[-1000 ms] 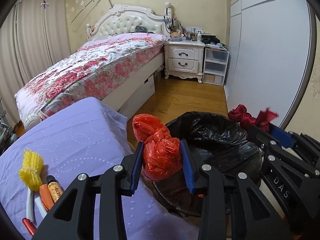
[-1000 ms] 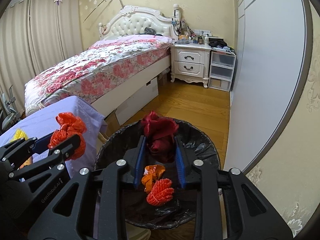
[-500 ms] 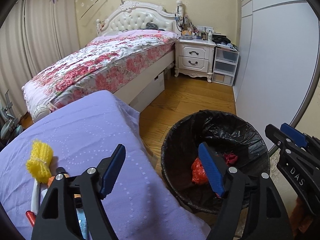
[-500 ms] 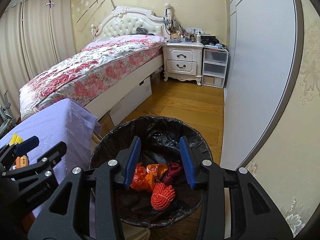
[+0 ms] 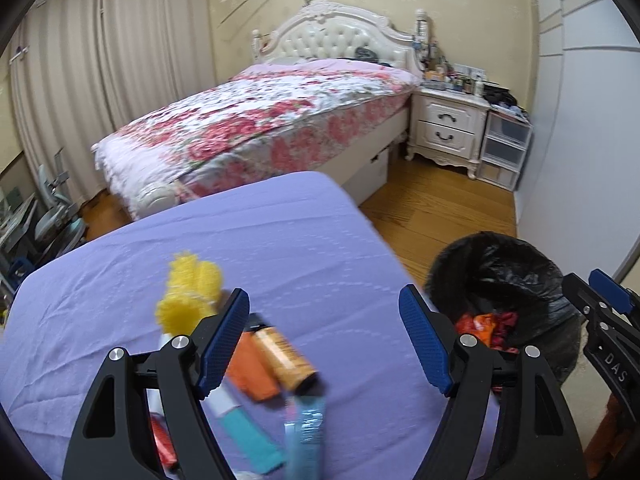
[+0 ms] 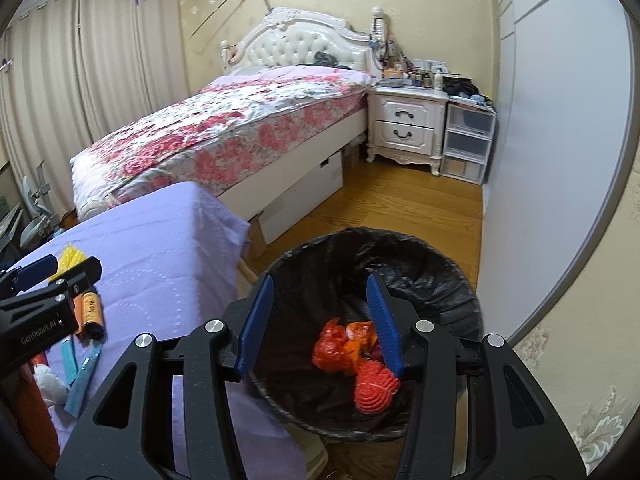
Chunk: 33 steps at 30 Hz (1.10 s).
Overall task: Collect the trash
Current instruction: 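Return to the bed and grasp the yellow foam net with the right tool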
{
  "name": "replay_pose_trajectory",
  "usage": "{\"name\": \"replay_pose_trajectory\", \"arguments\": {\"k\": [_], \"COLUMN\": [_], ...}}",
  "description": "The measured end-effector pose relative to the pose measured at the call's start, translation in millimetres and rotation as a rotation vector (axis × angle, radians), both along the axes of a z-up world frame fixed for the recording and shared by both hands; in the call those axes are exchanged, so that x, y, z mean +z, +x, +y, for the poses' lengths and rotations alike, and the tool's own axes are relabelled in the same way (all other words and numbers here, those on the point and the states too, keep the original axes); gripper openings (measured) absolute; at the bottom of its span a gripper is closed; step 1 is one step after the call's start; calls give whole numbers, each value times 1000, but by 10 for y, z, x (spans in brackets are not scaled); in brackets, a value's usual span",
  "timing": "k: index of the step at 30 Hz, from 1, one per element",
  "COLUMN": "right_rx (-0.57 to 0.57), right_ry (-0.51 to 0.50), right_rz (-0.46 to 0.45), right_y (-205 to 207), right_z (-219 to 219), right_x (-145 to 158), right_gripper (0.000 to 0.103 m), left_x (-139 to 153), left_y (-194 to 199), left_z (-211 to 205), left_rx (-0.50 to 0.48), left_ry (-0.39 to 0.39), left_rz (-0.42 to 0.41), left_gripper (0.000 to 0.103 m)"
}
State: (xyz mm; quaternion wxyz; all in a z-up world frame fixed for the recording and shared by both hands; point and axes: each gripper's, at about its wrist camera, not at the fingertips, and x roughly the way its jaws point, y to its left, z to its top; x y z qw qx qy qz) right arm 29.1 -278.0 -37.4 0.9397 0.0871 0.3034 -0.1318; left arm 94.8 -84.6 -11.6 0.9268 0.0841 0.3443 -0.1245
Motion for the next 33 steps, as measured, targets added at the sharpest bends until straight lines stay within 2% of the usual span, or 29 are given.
{"name": "replay_pose_trajectory", "arguments": {"k": [8, 16, 20, 23, 33], "right_rx": [145, 312, 383, 428, 497], "right_ry": [-5, -5, 10, 9, -30], "right_rz": [11, 16, 16, 24, 119], "right_y": [227, 549, 713, 828, 1180], "right_z": [598, 1365, 1724, 1978, 2516], "right_x": [66, 184, 274, 303, 120], "right_gripper": [48, 49, 55, 55, 55], "left_x": [44, -23, -70, -112, -169], "left_y": [46, 49, 10, -23, -92], "left_z": [856, 1666, 2010, 2227, 2894], "left_rx": [154, 307, 373, 414, 536], "left_ry": [-20, 1, 7, 9, -6], "left_rz": [4, 15, 20, 28, 35], "left_gripper": [75, 75, 75, 75, 75]}}
